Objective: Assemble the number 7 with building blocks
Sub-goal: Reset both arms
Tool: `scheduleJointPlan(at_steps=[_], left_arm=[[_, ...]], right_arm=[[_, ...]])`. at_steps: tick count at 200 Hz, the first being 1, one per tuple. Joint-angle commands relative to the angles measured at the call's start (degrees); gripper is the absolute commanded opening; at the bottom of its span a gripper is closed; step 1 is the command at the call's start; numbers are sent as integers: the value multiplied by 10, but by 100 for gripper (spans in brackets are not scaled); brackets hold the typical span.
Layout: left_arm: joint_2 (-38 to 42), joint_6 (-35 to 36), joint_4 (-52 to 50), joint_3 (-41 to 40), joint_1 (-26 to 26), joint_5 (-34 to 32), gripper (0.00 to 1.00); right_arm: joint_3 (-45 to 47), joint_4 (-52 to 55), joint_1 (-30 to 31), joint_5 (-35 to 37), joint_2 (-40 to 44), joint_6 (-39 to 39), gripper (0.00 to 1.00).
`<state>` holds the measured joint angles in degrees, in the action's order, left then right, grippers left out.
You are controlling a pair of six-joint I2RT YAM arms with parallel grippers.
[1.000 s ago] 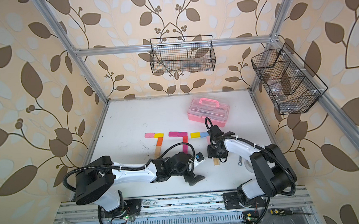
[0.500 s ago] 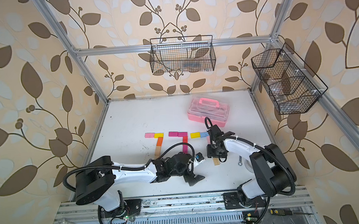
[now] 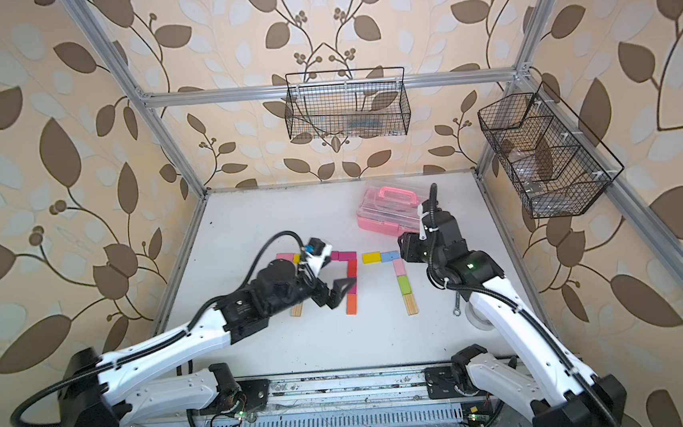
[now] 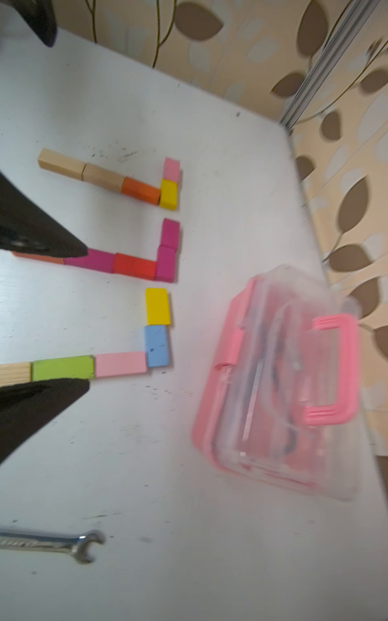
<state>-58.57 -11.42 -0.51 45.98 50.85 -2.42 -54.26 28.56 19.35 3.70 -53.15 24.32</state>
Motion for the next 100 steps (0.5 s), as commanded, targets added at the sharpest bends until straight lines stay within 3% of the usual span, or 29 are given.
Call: scheduleJointPlan(at_steps=[1,25,44,68,85,100], left_arm=[[51,-60,-156,43,-9,-109,99],[90,-110,-247,65,-10,-246,99],[117,-140,-304,63,-11,-359,99],[157,-154,-361,43,-23,-499,99],[200,-118,-364,18,-51,-563,99],[243,-37,-320,-15,-97,-575,99]], right_arm=[[52,-120,-1,15,56,-68,57],[179,-292,-2,60,148,-106,49],[279,-393,-2,158,203,-100,42],[363,-457,-8,237,238,-131,42],[379,-445,-34,234,231,-154,48],[393,-446,-66,209,216,-152,53]])
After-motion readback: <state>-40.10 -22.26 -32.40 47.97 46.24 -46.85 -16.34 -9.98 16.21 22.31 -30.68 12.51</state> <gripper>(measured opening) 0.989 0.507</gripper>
